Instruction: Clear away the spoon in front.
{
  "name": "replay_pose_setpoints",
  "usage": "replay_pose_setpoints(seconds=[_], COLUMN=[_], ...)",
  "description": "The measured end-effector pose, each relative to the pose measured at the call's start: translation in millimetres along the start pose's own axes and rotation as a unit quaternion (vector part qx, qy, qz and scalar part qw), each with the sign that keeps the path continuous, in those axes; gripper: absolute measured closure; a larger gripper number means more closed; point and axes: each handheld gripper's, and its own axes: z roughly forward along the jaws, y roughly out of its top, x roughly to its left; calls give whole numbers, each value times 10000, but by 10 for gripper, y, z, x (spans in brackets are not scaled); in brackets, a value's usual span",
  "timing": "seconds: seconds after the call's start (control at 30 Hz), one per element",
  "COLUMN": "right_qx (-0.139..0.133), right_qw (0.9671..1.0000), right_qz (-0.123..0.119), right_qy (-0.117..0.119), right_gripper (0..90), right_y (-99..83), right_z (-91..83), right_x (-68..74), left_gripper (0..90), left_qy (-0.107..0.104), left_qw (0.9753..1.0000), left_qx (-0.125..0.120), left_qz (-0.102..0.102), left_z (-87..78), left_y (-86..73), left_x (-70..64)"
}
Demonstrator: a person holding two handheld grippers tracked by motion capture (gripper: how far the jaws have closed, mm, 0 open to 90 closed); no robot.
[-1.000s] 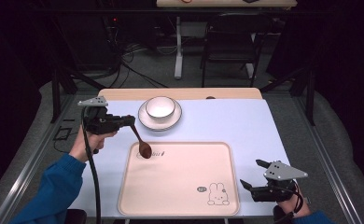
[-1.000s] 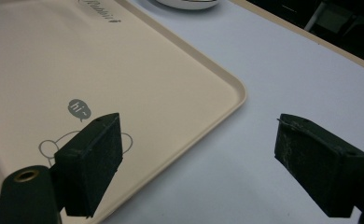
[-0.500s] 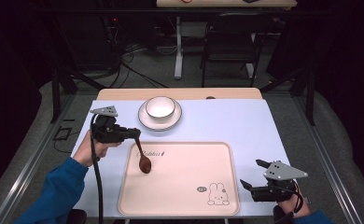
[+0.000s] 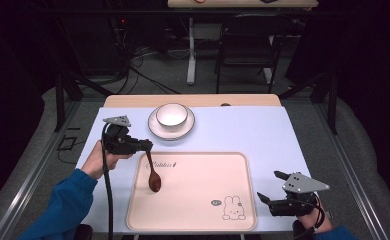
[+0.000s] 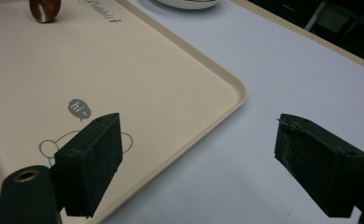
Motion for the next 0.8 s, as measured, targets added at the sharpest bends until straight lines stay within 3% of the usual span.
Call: replay_pose_setpoints(seconds=[0.27,0.63,0.8], right_qx=[-3,-6,-4], right_qw=[10000,10000,10000], right_qz=[-2,-4,-11], right_qy=[-1,-3,-3], right_gripper=[144,143,143], right_y=[-1,-1,-2], right_z=[-1,-1,2], right_x=[0,0,-4], left_gripper=[789,779,777], left_qy=[54,33,100], left_qw=[9999,9993,9991], left_qx=[23,-139,-186], left_qz=[-90,-346,-372], left_z=[142,275,296], left_y=[-53,-147,-165], left_x=[25,79,86])
